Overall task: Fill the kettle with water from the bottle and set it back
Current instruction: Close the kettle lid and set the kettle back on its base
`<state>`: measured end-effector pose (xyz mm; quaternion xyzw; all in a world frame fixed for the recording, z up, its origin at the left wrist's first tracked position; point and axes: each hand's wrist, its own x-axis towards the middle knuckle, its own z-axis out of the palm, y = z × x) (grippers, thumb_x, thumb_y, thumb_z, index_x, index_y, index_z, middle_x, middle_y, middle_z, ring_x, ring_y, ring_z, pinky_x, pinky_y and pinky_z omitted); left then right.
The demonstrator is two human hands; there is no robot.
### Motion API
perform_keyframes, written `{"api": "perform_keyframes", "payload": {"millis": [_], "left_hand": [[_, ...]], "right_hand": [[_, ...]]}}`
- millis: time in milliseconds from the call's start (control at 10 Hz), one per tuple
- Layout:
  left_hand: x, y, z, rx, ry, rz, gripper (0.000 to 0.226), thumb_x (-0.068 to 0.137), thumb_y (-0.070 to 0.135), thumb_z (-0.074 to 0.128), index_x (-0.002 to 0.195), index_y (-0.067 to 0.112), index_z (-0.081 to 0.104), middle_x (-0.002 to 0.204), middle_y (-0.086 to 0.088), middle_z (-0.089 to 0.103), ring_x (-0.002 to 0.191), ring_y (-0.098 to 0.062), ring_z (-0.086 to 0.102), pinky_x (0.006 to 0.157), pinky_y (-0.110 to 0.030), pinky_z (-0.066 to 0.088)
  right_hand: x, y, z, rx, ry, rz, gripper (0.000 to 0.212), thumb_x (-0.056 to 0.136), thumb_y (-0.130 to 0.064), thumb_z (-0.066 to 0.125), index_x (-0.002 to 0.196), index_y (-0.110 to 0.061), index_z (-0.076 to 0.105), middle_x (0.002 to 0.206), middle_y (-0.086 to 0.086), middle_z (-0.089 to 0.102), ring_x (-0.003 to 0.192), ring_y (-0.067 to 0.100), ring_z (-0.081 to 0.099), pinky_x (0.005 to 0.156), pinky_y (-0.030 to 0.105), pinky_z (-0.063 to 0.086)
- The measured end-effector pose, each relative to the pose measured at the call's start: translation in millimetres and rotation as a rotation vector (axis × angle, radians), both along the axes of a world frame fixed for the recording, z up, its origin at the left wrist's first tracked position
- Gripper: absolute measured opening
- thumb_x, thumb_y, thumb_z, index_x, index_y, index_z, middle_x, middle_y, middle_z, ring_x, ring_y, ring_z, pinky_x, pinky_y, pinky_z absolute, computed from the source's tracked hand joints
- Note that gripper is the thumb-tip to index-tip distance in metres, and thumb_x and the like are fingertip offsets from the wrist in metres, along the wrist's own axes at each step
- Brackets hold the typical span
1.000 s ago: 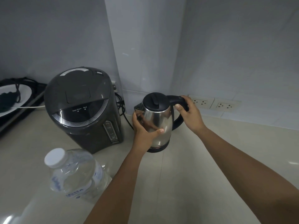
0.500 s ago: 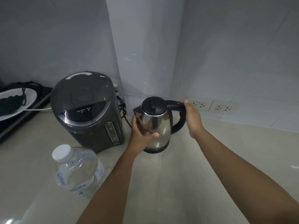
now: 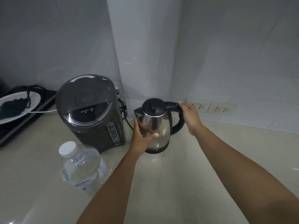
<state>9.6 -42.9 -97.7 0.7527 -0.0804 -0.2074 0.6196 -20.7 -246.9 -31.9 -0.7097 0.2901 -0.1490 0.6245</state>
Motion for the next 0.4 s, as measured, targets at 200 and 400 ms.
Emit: {"api": "perform_keyframes", "payload": {"millis": [200, 400], "left_hand": [[-14.1, -4.4, 13.5, 0.117, -0.043, 0.041, 0.111, 0.080, 0.028, 0.077, 0.154, 0.029, -0.005, 0.151, 0.004, 0.037, 0.139, -0.021, 0.038, 0.110, -0.036, 0.032], [-17.0, -3.5, 49.2, 0.393, -0.259, 0.082, 0.060, 0.092, 0.024, 0.058, 0.145, 0.017, 0.030, 0.146, -0.004, 0.041, 0.134, -0.027, 0.044, 0.108, -0.043, 0.041]], "right_hand": [[-15.8, 11.0, -1.7, -0.001, 0.011, 0.058, 0.052, 0.098, -0.051, 0.035, 0.143, -0.027, 0.042, 0.147, 0.000, 0.044, 0.138, 0.020, 0.035, 0.115, 0.039, 0.022], [-31.6, 24.6, 16.9, -0.384, 0.158, 0.162, 0.032, 0.097, -0.042, 0.038, 0.124, -0.026, 0.046, 0.137, 0.008, 0.049, 0.131, 0.039, 0.038, 0.108, 0.054, 0.031]]}}
